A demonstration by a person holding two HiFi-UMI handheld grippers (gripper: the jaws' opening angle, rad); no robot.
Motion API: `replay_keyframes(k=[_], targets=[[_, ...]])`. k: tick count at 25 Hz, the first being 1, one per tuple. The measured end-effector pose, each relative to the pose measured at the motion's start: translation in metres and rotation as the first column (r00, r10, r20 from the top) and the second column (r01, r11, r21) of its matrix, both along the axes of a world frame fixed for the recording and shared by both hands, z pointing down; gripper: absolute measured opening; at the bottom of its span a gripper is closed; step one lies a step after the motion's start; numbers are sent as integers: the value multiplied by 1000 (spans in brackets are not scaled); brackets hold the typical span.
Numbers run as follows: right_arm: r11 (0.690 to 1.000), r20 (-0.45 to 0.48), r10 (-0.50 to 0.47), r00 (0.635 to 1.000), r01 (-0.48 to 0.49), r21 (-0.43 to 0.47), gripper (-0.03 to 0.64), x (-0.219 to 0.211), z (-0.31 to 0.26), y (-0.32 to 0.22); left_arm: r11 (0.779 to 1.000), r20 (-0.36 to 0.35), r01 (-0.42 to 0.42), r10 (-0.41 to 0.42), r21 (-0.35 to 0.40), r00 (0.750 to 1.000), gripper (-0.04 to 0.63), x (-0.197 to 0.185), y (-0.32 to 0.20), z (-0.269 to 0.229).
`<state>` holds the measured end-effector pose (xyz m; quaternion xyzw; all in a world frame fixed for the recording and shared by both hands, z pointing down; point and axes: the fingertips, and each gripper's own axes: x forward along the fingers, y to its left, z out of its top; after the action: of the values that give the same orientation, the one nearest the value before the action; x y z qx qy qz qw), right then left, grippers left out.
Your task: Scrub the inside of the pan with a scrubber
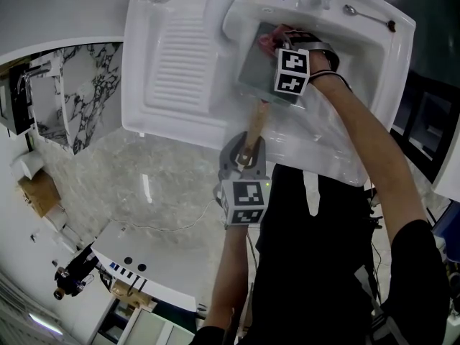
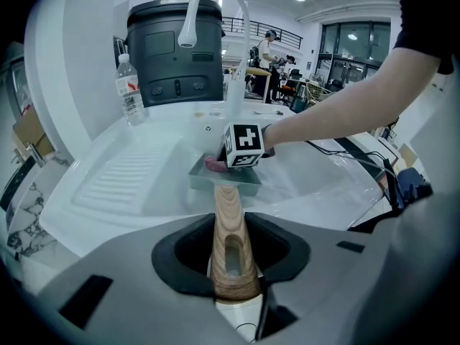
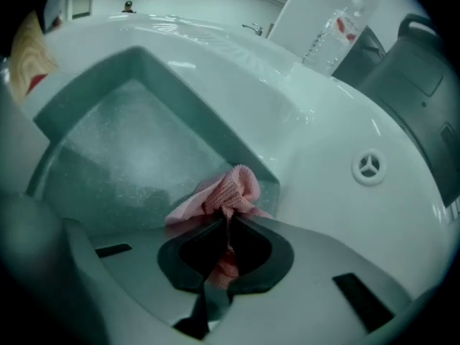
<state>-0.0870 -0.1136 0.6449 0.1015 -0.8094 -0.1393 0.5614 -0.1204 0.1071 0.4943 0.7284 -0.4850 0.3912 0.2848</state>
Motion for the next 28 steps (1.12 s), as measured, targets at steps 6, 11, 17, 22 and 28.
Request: replay_keyframes(k=[6,11,17,22,28], targets=[[940,141,49,989,2,-341,25,1,-23,55,1000,-1,-2,2,3,1000,137,-1,0,0],[896,216,-136,967,213,-390,25,-12,-45,98,1000,0,-1,1,2,1000,137,-1,0,0],[760,261,-279,924,379,-528,25,-2,-55,135,1000,5,7,-7,9,1000,137,-1,1,1],[883,153,-223,963,266,-386,25,8,-33,91,1000,0,0,0,7,1000,137,0,-1,-1],[989,47,-108,993,112,-102,25,13,-5,32,1000,6,-1,1,15,1000,137,0,-1,0]])
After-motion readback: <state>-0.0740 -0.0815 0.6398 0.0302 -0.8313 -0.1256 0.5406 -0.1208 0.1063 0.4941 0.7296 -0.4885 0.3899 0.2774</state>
